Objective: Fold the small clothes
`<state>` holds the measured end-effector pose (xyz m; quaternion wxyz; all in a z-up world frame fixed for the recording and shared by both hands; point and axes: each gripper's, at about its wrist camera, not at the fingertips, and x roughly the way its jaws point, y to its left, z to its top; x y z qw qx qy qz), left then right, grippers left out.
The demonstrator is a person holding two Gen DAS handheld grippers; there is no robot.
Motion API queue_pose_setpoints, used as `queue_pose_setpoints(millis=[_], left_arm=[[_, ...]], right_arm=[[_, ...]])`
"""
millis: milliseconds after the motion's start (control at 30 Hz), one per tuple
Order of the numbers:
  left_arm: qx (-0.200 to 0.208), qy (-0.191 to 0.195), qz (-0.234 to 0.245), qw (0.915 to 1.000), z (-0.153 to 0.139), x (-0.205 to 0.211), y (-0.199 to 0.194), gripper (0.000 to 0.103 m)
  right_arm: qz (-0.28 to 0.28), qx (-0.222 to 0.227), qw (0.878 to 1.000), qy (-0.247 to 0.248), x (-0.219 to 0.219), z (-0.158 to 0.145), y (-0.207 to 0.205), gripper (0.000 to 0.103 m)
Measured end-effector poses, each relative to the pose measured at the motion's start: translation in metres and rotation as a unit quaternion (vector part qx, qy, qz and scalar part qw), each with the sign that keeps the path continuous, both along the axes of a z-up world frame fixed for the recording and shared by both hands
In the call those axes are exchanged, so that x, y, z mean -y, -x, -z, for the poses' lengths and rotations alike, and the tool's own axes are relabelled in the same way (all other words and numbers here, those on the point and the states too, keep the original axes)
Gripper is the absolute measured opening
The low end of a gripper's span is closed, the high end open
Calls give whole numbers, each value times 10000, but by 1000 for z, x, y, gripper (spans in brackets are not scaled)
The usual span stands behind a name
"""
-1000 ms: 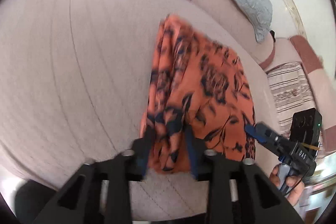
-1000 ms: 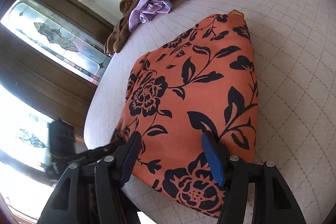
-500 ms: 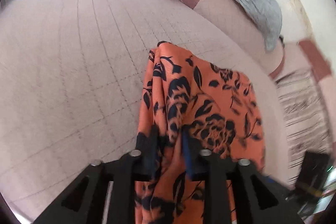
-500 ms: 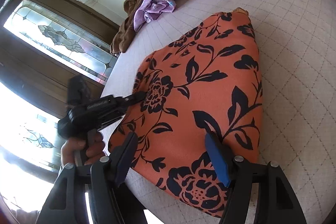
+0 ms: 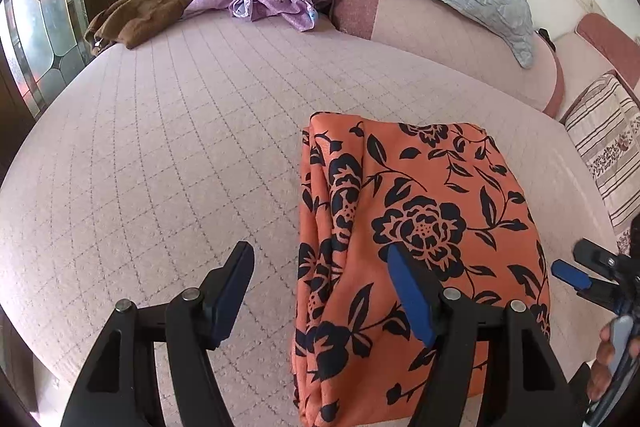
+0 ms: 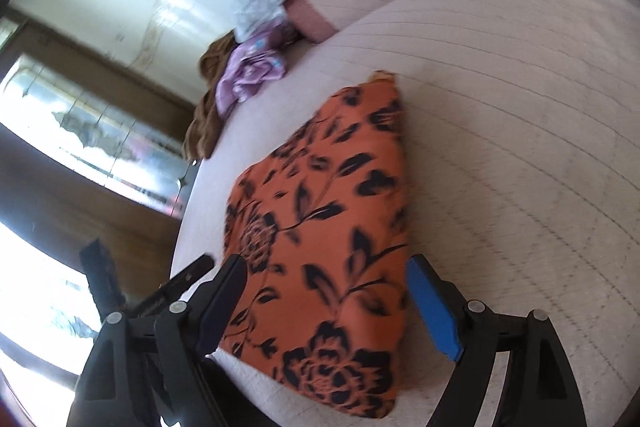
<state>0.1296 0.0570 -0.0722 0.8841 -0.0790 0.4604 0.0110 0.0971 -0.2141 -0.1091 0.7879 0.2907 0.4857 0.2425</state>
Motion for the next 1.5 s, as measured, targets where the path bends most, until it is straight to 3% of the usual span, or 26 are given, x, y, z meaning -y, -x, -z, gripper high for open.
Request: queue_pose_setpoints(millis=[167,267,300,333,367,400,433,467,533,667,800,900,1000,1167,1267,1333,1433,1500], left_arm=[[2,131,47,9999,-1,-2,1,73],[-57,613,182,9979,8,-5,-2,89],[-158,825,219,9962,18,-6,-5,89],[-406,891,227,9949,32,-5,-9,85],[-651,954,254,9930,45,-4,-12,60],[-646,1224,399,9896,51,-3,-11,55],[-547,1301,352,9894,52,-5,-9,51],[-528,1349,365,9888,51,-5,-8,40],[-407,1398,384,9886,45,-4,-5,27],[-245,1635,256,9859,31,-7,-2,23],[209,1667,459,9847,-7,10,-8,23],[542,1696,753,9811,-41,37,-24,23],[711,1576,1023,9796,-55,36,-22,23],[780,1422,1325,9778,-55,42,-21,23],[568,1418,1331,9793,-33,48,-29,25],[222,1267,1264,9836,-6,61,-37,32],[-494,965,921,9898,41,62,-44,44],[-592,1339,807,9859,51,48,-37,51]], right_arm=[[95,-408,9988,-252,7,19,-18,84],[-16,-528,9980,-356,-2,30,-30,85],[-84,-618,9973,-380,-7,37,-35,85],[-181,-741,9962,-413,-14,45,-41,85],[-361,-857,9947,-431,-23,53,-45,83],[-532,-856,9942,-376,-31,56,-47,64],[-678,-739,9949,-61,-41,54,-47,55],[-807,-658,9943,238,-50,51,-47,50],[-920,-536,9933,453,-55,43,-47,41],[-1191,-144,9894,821,-64,15,-45,36],[-1227,385,9873,932,-60,-27,-44,35],[-1070,703,9877,901,-35,-58,-50,35],[-826,936,9885,853,-2,-81,-57,35],[-438,1087,9898,809,51,-95,-64,35],[-297,945,9929,662,81,-78,-73,35],[-185,728,9953,615,95,-58,-77,37],[-9,81,9978,660,117,-3,-89,50],[332,-501,9931,1004,131,35,-89,55]])
